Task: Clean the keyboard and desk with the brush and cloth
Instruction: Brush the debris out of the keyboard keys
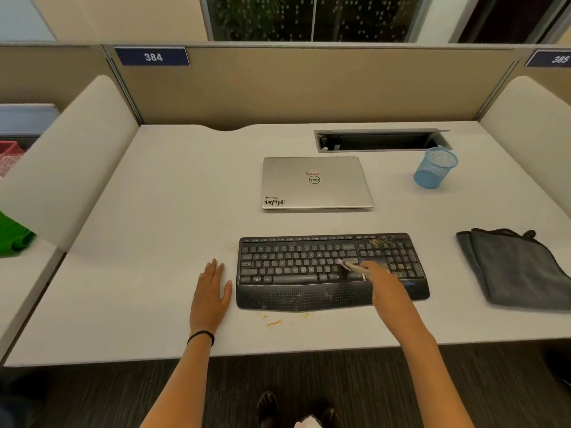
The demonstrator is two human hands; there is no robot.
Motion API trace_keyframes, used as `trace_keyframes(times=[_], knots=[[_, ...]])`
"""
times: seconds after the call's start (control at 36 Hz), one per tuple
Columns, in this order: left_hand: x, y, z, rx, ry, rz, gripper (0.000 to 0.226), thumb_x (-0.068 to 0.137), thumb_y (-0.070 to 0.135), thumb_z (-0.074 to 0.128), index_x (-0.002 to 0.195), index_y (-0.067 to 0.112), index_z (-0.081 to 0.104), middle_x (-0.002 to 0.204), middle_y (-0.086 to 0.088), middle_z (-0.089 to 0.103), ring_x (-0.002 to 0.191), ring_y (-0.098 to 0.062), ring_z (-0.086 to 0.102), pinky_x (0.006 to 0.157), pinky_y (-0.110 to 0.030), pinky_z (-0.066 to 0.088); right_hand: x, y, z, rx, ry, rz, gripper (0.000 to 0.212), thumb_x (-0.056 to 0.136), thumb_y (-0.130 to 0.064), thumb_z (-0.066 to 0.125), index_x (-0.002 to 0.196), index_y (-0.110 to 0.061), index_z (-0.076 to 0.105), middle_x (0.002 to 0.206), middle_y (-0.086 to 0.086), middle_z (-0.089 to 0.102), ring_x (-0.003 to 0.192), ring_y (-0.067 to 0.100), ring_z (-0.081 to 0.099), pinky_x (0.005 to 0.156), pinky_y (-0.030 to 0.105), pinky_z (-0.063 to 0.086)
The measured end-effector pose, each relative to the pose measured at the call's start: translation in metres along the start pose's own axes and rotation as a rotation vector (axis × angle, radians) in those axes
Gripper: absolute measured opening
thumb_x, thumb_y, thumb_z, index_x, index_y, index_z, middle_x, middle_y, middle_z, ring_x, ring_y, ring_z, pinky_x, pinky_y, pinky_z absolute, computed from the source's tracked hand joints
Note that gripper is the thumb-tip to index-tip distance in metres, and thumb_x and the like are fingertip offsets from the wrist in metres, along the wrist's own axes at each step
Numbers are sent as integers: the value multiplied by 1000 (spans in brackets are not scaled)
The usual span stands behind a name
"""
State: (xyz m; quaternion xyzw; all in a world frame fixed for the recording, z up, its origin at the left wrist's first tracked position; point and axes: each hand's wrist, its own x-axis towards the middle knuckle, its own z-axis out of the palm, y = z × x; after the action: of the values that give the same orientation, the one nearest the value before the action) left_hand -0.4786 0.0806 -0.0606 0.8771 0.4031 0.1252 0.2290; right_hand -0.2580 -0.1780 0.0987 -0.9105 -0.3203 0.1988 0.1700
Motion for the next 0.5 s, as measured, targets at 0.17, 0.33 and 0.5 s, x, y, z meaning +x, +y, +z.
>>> trace_keyframes(times=[0.17,0.33,0.5], knots=[[0,0,0,2,-1,1,55,97,25,47,147,9,28,156,-7,20,144,-20,15,115,-29,6,-4,0,4,-171,-194,-15,62,91,6,41,141,-30,34,130,7,52,112,19,54,93,25,41],[0,1,-1,-1,0,0,55,97,24,47,147,8,28,155,-8,20,144,-20,15,115,-30,7,-17,8,-11,-140,-245,-92,57,94,4,37,139,-31,36,133,3,52,116,16,51,89,18,37],[-1,2,-1,3,-7,-6,55,98,25,45,147,9,26,156,-6,17,145,-17,12,116,-27,4,-18,-1,-33,-79,-109,-36,38,96,-7,41,133,-18,46,129,11,54,117,25,52,97,32,40]])
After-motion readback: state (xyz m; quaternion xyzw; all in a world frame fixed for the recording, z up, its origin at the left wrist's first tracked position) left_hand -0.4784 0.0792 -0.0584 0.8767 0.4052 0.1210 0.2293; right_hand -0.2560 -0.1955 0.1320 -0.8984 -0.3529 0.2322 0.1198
